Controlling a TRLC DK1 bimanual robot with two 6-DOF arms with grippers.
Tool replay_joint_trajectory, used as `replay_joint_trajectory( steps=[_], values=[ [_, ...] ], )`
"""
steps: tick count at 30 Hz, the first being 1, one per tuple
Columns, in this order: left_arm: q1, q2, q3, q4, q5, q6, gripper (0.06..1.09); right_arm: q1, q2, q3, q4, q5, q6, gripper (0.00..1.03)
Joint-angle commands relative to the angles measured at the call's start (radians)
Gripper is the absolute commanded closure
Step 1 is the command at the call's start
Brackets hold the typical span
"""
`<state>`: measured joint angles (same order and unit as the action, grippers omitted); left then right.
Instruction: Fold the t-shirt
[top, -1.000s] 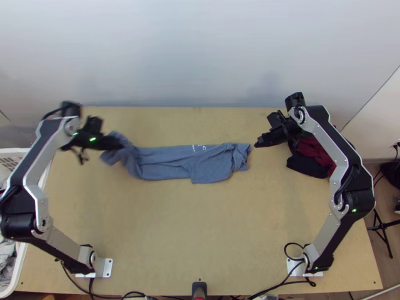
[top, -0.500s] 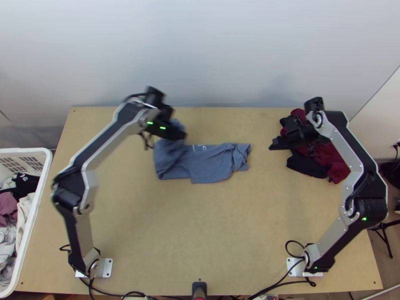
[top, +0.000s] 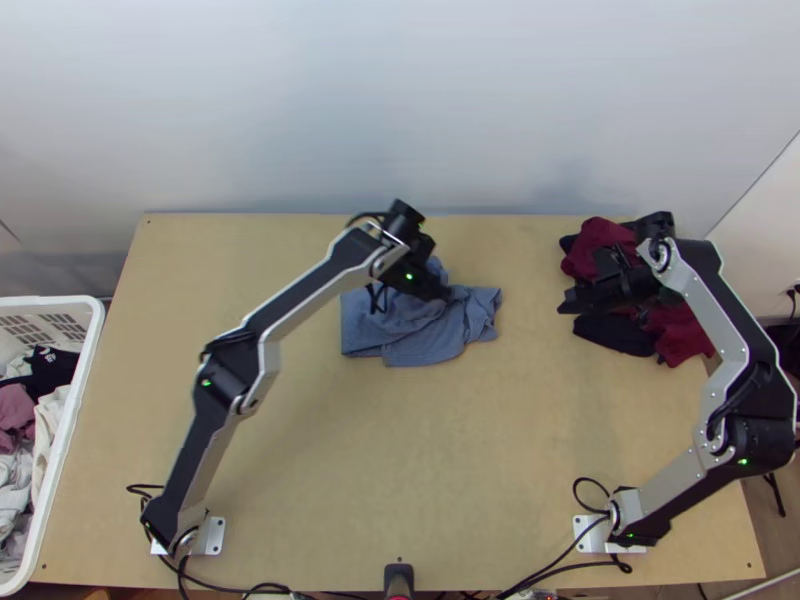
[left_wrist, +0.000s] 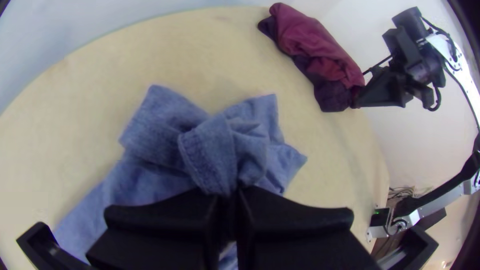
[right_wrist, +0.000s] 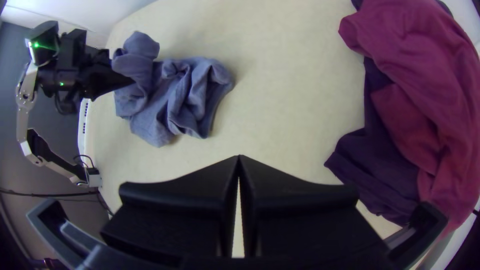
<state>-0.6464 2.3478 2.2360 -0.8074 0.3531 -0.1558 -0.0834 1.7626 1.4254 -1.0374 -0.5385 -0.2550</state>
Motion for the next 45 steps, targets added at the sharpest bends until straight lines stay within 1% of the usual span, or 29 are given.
replay_joint_trajectory(
  steps=[1,2,3,4,5,6,7,9,12,18,20,24,26,27,28,29,30,31,32,33,34,36,37,39,41,42,45],
  values=[
    [-0.064,0.111,0.05,0.093,0.035,-0.022,1.05,-0.022,-0.018,-0.028,0.005,0.015,0.007,1.0],
    [-0.07,0.113,0.05,0.106,0.034,-0.019,1.03,-0.021,-0.018,-0.026,0.007,0.015,0.007,1.0],
    [-0.071,0.114,0.05,0.114,0.034,-0.016,0.96,-0.016,-0.017,-0.025,0.008,0.015,0.01,1.0],
    [-0.071,0.116,0.05,0.125,0.034,-0.016,0.81,-0.012,-0.014,-0.02,0.011,0.015,0.016,1.0],
    [-0.071,0.114,0.05,0.132,0.034,-0.016,0.56,-0.006,-0.011,-0.017,0.014,0.015,0.022,1.0],
    [-0.073,0.111,0.051,0.143,0.034,-0.018,0.24,-0.001,-0.008,-0.014,0.017,0.015,0.026,1.0],
    [-0.075,0.108,0.051,0.154,0.034,-0.018,0.09,0.005,-0.005,-0.01,0.019,0.015,0.031,1.0],
    [-0.078,0.096,0.053,0.186,0.035,-0.018,0.1,0.017,0.0,0.0,0.019,0.015,0.039,1.0],
    [-0.096,0.053,0.057,0.195,0.05,-0.019,0.1,0.024,0.005,0.01,0.019,0.015,0.046,1.0],
    [-0.116,-0.051,0.056,0.132,0.087,0.01,0.1,0.014,0.009,0.037,0.019,0.015,0.045,1.0],
    [-0.095,-0.085,0.054,0.1,0.127,0.01,0.1,0.014,0.012,0.04,0.019,0.015,0.045,1.0],
    [-0.021,-0.163,0.04,0.036,0.253,0.01,0.1,0.017,0.012,0.055,0.019,0.015,0.046,1.0],
    [0.019,-0.2,0.005,-0.001,0.256,0.059,0.1,0.022,0.015,0.066,0.019,0.014,0.048,1.0],
    [0.045,-0.203,-0.007,-0.044,0.245,0.098,0.11,0.027,0.017,0.072,0.017,0.014,0.046,1.0],
    [0.07,-0.196,-0.015,-0.096,0.211,0.128,0.11,0.031,0.02,0.081,0.019,0.014,0.049,1.0],
    [0.096,-0.177,-0.027,-0.151,0.155,0.154,0.15,0.04,0.026,0.092,0.017,0.014,0.049,1.0],
    [0.12,-0.159,-0.044,-0.205,0.11,0.18,0.21,0.051,0.031,0.102,0.017,0.014,0.053,1.0],
    [0.143,-0.147,-0.073,-0.24,0.076,0.19,0.24,0.068,0.037,0.113,0.017,0.011,0.057,1.0],
    [0.163,-0.14,-0.113,-0.251,0.057,0.191,0.27,0.093,0.04,0.122,0.016,0.009,0.066,1.0],
    [0.18,-0.142,-0.167,-0.24,0.058,0.193,0.31,0.122,0.041,0.13,0.016,0.009,0.074,1.0],
    [0.195,-0.143,-0.21,-0.222,0.058,0.193,0.39,0.159,0.044,0.138,0.016,0.009,0.074,1.0],
    [0.22,-0.142,-0.266,-0.18,0.058,0.185,0.68,0.228,0.055,0.156,0.016,0.009,0.074,1.0],
    [0.228,-0.14,-0.286,-0.161,0.053,0.182,0.77,0.261,0.063,0.168,0.016,0.009,0.074,1.0],
    [0.245,-0.134,-0.314,-0.127,0.012,0.18,0.86,0.313,0.081,0.198,0.016,0.011,0.072,1.0],
    [0.258,-0.125,-0.319,-0.116,0.003,0.171,0.99,0.353,0.106,0.228,0.016,0.009,0.074,1.0],
    [0.258,-0.124,-0.32,-0.115,0.001,0.171,1.03,0.37,0.121,0.242,0.016,0.009,0.076,1.0],
    [0.252,-0.122,-0.331,-0.102,-0.003,0.17,1.04,0.407,0.156,0.29,0.014,0.009,0.076,1.0]
  ],
)
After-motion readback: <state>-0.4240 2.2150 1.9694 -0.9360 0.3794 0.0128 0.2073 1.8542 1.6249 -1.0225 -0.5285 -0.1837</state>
